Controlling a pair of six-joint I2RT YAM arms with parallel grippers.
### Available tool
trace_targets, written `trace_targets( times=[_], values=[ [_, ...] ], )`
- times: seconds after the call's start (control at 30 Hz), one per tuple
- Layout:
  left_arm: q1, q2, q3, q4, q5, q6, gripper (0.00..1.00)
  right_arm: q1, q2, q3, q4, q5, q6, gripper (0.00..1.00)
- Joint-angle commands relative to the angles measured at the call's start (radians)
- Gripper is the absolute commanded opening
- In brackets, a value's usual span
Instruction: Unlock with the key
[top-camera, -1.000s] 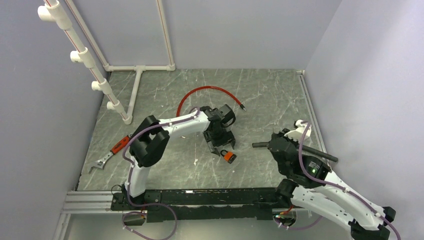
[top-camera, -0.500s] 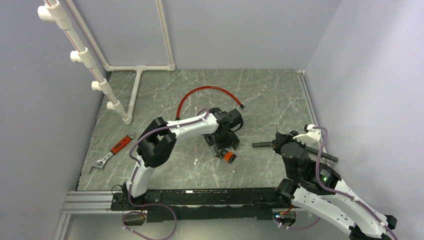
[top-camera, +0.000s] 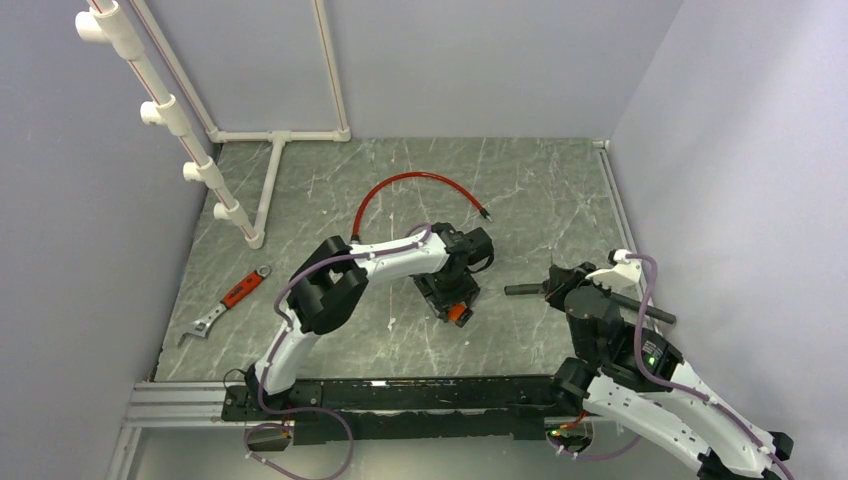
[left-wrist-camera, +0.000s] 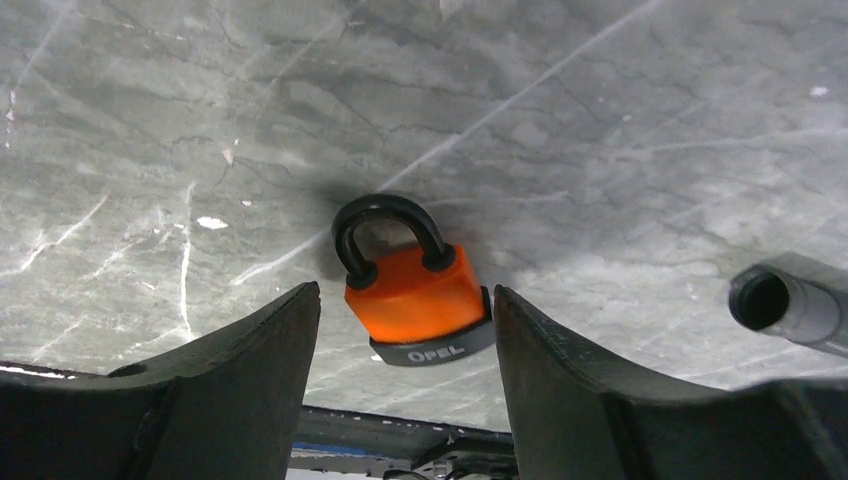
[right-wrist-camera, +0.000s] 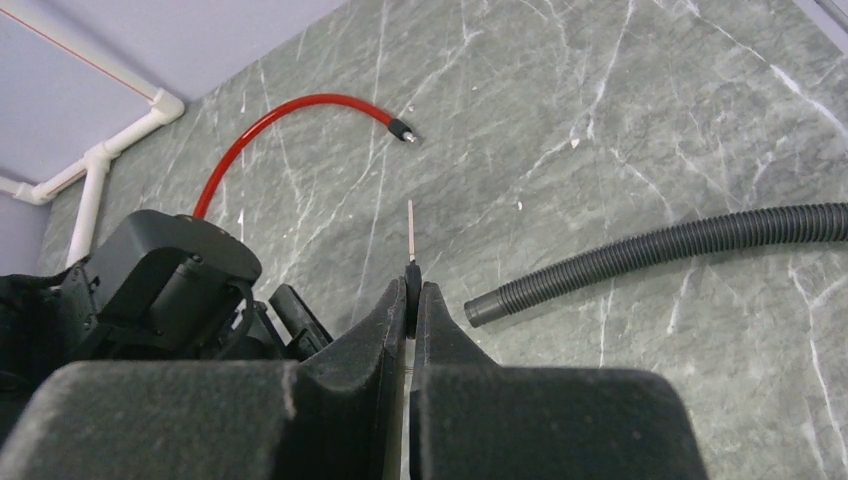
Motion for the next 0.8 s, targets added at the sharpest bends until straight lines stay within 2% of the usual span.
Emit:
trace_targets(
  times=[0.0, 0.17, 0.23, 0.27, 0.33, 0.4, 0.43, 0.53, 0.77],
  values=[
    [-0.002, 0.041, 0.003, -0.005, -0.012, -0.017, 0.68, 0.007, -0.005, -0.007, 0.043, 0.000, -0.015, 0.00],
    [-0.002, 0.066, -0.007, 0.034, 0.026, -0.009, 0.68, 0.009, -0.003, -0.004, 0.041, 0.000, -0.015, 0.00],
    [-0.002, 0.069, -0.020, 0.062, 0.041, -0.004, 0.64, 0.009, -0.004, -0.006, 0.044, -0.002, -0.018, 0.00],
    [-0.001, 0.068, -0.029, 0.083, 0.046, 0.004, 0.57, 0.010, -0.003, -0.007, 0.046, -0.003, -0.020, 0.00],
    [0.002, 0.061, -0.052, 0.137, 0.055, 0.024, 0.37, 0.010, 0.002, -0.007, 0.047, -0.005, -0.023, 0.00],
    [0.014, 0.047, -0.074, 0.177, 0.057, 0.057, 0.04, 0.010, 0.009, -0.004, 0.049, -0.008, -0.026, 0.00],
    [0.021, 0.036, -0.085, 0.178, 0.045, 0.070, 0.00, 0.010, 0.014, -0.003, 0.053, -0.014, -0.029, 0.00],
    [0.032, -0.052, -0.168, 0.253, 0.020, 0.138, 0.00, 0.010, 0.025, 0.001, 0.081, -0.054, -0.064, 0.00],
    [0.103, -0.411, -0.577, 0.726, 0.020, 0.262, 0.00, 0.010, -0.010, -0.031, 0.251, -0.273, -0.131, 0.00]
  ],
)
